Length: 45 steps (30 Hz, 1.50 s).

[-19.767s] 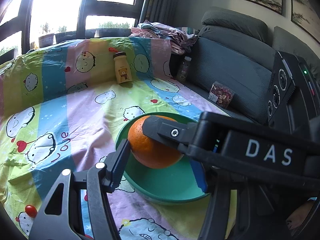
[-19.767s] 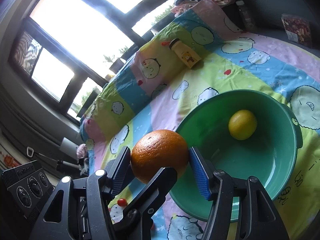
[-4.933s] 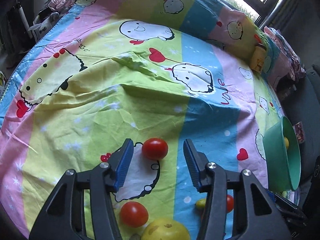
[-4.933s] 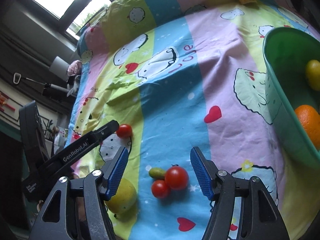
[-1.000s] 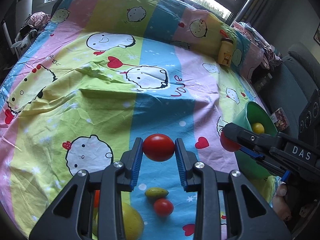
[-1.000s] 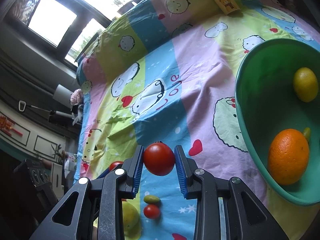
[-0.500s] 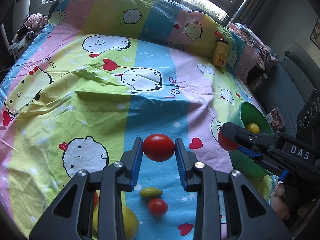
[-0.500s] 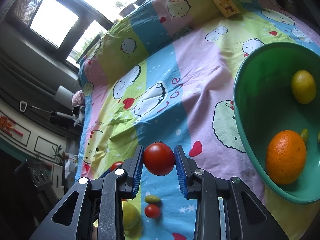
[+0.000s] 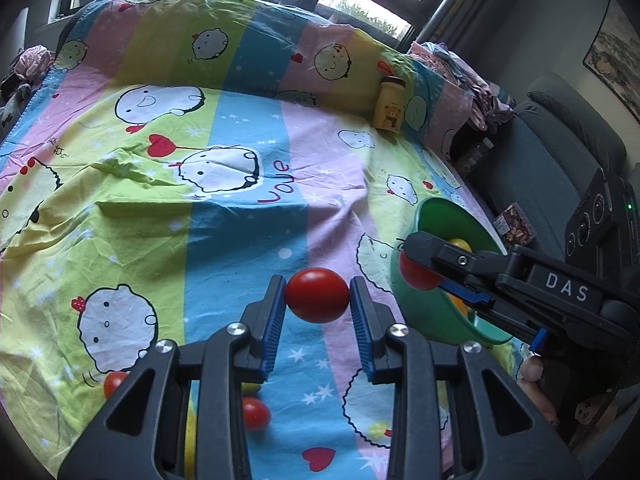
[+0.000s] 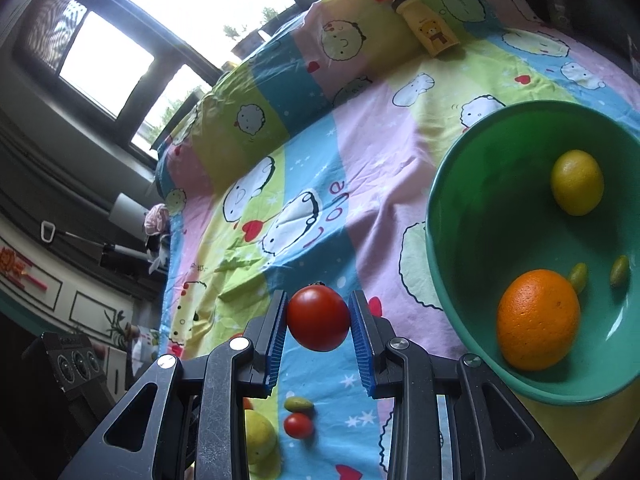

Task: Organize fruits
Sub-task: 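Carry both held tomatoes in the two tools over the green basin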

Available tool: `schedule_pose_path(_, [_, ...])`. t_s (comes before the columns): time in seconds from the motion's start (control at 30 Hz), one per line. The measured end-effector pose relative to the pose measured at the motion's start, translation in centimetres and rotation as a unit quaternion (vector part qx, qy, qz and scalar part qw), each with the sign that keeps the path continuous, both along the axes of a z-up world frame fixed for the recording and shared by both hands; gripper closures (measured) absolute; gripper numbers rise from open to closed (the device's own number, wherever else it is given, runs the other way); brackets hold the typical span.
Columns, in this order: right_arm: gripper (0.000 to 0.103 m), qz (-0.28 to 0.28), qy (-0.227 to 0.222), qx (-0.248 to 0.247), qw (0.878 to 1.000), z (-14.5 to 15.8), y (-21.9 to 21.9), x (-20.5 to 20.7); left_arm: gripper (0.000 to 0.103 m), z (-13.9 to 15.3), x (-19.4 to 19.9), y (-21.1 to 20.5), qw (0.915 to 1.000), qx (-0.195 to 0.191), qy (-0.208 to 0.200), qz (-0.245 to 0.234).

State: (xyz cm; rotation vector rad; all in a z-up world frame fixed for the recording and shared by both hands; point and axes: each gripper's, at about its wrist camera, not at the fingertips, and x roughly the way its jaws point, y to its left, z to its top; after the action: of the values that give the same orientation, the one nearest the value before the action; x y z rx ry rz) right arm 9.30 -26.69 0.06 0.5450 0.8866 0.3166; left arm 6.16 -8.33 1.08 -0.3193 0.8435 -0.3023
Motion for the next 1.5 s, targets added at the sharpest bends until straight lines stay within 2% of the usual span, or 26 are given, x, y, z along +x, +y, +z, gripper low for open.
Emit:
schedule_pose_path(0.37, [0.070, -0.074, -0.021, -0.001, 0.997, 1.2, -4.3, -1.3, 0.071, 2.4, 0.8, -5.0, 0.9973, 0.001, -0.037, -0.064])
schedule_pose_path(0.57, [0.070, -0.130, -0.019, -0.001, 0.991, 1.1, -7.3, -2.1, 0.071, 2.9, 1.6, -8.0, 0.9937, 0.001, -0.042, -0.104])
schedule_pose_path(0.93, [0.070, -0.197, -0.004, 0.000, 0.980, 0.4, -11.3, -3.2, 0.071, 2.3, 2.3, -12.9, 0.9863, 0.016, -0.032, -0.161])
schedule_pose_path(1.5, [0.070, -0.226, 0.020, -0.004, 0.974, -0.6, -13.1, -3.4, 0.071, 0.4, 3.7, -15.2, 0.9822, 0.003, 0.008, -0.188])
